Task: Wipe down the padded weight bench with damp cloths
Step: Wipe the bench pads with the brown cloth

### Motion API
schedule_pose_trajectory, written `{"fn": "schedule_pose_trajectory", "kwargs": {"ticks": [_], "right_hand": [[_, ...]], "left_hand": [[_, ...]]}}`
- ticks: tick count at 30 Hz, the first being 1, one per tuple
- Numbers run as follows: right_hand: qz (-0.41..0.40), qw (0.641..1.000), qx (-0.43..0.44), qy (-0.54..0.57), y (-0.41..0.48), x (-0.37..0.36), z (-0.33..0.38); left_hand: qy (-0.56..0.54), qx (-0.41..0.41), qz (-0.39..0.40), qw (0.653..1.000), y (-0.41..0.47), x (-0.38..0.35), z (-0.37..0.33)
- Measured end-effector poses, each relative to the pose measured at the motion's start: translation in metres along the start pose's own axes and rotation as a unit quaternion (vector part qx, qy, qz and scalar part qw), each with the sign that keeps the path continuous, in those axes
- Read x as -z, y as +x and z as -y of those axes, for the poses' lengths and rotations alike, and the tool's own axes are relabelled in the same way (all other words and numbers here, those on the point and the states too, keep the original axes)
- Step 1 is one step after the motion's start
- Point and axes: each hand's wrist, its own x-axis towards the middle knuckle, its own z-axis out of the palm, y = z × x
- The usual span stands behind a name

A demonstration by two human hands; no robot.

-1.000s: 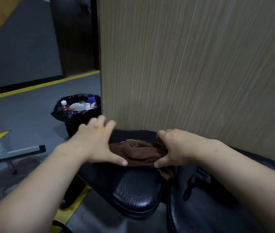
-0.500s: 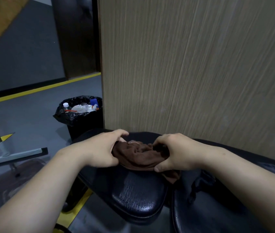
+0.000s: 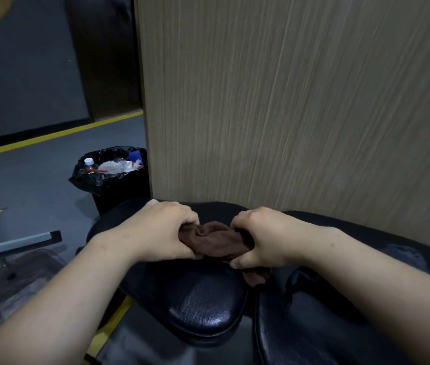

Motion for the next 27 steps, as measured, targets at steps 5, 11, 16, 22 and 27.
{"fn": "schedule_pose_trajectory", "kwargs": {"ticks": [5, 11, 16, 22, 27], "right_hand": [[0.01, 1.0, -0.025, -0.003, 0.006, 0.001, -0.009], [0.02, 0.996, -0.043, 0.072, 0.005, 0.003, -0.011], [-0.004, 0.99, -0.018, 0.143, 0.007, -0.002, -0.003], [-0.059, 0.99, -0.022, 0.125, -0.002, -0.017, -0.007], [-0.054, 0.996, -0.017, 0.061, -0.003, -0.016, 0.0]], "left_hand": [[-0.003, 0.022, 0.002, 1.0, -0.004, 0.003, 0.0], [-0.066, 0.059, 0.094, 0.992, -0.009, 0.013, -0.004], [-0.06, 0.057, 0.081, 0.993, -0.006, 0.009, -0.003], [-0.083, 0.062, 0.053, 0.993, -0.014, 0.007, 0.0], [-0.08, 0.043, 0.067, 0.994, -0.02, 0.007, 0.0]]}}
